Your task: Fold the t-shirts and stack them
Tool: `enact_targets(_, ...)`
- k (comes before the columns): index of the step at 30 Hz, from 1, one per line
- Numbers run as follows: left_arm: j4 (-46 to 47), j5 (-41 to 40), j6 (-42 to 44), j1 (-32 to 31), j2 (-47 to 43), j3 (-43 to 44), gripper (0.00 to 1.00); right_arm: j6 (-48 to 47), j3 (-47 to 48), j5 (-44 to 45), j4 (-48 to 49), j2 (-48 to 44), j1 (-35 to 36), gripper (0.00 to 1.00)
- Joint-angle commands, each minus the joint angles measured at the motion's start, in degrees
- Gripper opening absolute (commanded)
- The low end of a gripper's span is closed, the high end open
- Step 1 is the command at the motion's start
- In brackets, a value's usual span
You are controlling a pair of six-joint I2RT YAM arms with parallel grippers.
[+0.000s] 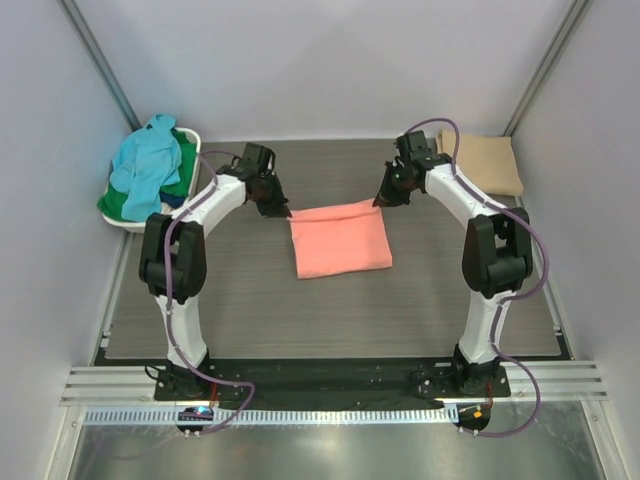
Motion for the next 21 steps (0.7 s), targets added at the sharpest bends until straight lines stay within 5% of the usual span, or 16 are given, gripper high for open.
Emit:
enact_targets(1,-1.51,-0.13,2.54,1.65,3.03,3.7,0.0,-1.32,3.76,1.42,1.62,1.91,-1.47,0.01)
enact_targets(7,-3.27,2.59,4.12,3.23,11.55,13.08,0.06,-0.8,9.11,1.86,1.62,7.79,-2.53,0.05)
enact_targets(8,-4.92,3.73,4.3,3.76,14.44,15.12,0.2,-0.36,10.17,1.68,1.53,8.59,-3.14,0.15)
enact_targets(9,-6.16,3.83,4.47,4.02,15.69,17.4,0.25,-0.7,12.79,0.9,1.53,9.38,-3.41,0.53)
enact_targets(13,-14.77,3.57,5.17,5.08,19.65,33.36,0.34,-2.28,20.44,-0.08,-2.67,12.38,-4.46,0.92)
enact_targets(17,-19.79,1.98,6.67,4.99,15.89,37.91,0.49,-3.17,14.07,2.3,-2.7,4.14,-4.38,0.94)
enact_targets(21,-15.67,-1.0,5.97,2.98,4.73,25.63,0.51,-1.51,-1.12,-0.94,4.41,-11.31,-2.45,0.93)
